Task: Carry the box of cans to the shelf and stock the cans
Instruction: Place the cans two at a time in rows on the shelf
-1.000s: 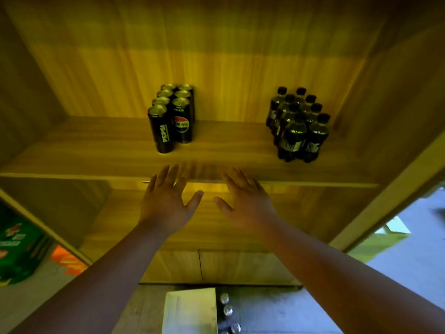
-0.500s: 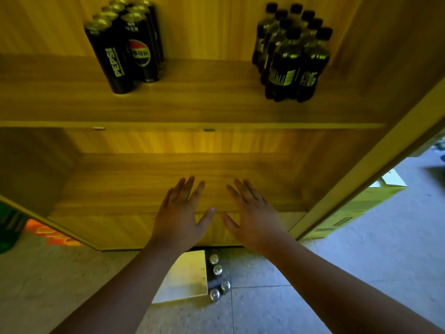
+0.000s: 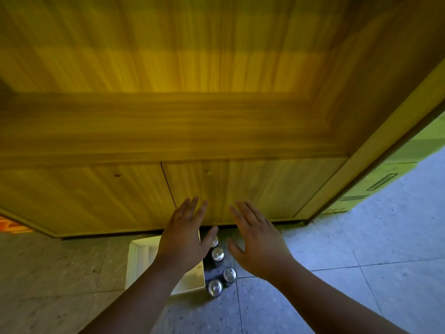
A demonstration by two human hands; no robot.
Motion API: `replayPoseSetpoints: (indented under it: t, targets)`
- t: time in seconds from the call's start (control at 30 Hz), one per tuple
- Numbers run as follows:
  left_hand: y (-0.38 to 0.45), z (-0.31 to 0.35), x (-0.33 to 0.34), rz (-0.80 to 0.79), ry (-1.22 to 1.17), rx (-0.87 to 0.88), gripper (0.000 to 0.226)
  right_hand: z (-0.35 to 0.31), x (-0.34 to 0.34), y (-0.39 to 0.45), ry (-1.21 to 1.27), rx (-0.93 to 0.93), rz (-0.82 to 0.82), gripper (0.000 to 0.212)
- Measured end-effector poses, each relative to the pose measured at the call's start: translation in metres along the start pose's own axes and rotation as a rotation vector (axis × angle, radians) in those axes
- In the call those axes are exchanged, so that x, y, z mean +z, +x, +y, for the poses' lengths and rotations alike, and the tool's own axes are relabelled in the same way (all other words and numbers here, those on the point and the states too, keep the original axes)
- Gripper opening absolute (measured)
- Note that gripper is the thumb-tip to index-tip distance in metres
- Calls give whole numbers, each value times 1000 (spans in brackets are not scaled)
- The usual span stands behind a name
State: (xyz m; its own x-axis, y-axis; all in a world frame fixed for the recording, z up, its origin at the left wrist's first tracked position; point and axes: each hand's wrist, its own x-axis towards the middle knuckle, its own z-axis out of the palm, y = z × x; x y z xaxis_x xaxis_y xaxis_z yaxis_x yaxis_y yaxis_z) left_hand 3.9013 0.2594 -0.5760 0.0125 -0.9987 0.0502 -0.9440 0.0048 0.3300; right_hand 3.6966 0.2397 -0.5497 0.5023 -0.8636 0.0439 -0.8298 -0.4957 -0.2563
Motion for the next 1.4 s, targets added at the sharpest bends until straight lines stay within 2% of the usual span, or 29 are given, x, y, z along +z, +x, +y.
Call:
replayPoseSetpoints:
  t: [0.23,0.43,0.8,1.13,1.4]
  targets:
    - [9,-56,180,-46,-17,3,74,66,162,-19,12,-13,-74,75]
    - [24,-85,274,-40,15,27,74,112,242,-21,-22,-59,-119,78]
    - [21,-100,314,-66,22,32,77,104,296,-43,62,-65,-231,75]
    - [48,-83,343,-110,16,26,79,125,318,-51,91,-64,-337,84]
    - [65,-77,364,-183,-180,-208,82,115,348,-42,192,8,-484,95]
